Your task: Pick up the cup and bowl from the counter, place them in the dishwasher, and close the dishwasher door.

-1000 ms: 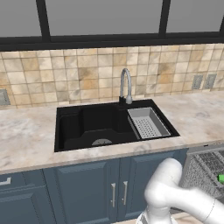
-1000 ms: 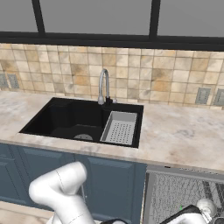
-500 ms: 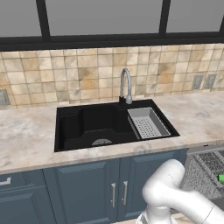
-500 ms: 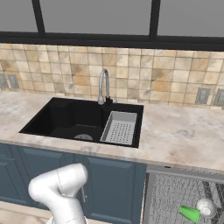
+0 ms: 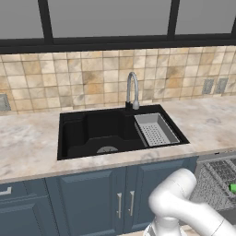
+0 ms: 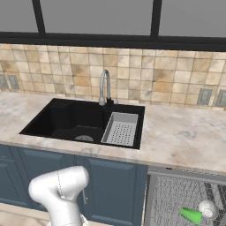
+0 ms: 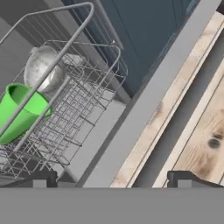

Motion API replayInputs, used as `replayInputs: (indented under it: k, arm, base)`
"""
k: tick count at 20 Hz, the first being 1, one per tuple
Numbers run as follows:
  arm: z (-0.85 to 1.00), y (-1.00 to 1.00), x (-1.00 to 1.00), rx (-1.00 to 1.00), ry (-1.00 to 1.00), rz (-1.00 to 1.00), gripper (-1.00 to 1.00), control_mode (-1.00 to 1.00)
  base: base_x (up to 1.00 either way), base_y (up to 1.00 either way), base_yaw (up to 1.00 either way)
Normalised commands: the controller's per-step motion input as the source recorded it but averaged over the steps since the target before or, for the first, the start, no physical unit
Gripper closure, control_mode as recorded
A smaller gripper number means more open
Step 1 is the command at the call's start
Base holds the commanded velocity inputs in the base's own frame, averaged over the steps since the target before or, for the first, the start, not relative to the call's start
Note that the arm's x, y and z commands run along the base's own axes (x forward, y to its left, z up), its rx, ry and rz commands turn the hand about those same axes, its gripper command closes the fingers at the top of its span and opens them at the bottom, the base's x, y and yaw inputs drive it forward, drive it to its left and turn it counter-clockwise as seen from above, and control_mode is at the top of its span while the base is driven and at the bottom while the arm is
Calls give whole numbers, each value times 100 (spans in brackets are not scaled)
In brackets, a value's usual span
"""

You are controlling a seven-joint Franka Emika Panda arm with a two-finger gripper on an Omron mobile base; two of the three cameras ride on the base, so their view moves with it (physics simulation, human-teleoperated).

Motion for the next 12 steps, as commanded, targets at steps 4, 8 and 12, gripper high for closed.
replayInputs:
  k: [4,8,12]
  arm:
    - [-42,0,-37,8,-18,0,-100,-100]
    - [-46,0,-38,14,-19,0,-100,-100]
    - [-46,0,-37,13,-19,0,-100,-100]
  base:
    - [0,0,0]
    - [0,0,0]
    - [0,0,0]
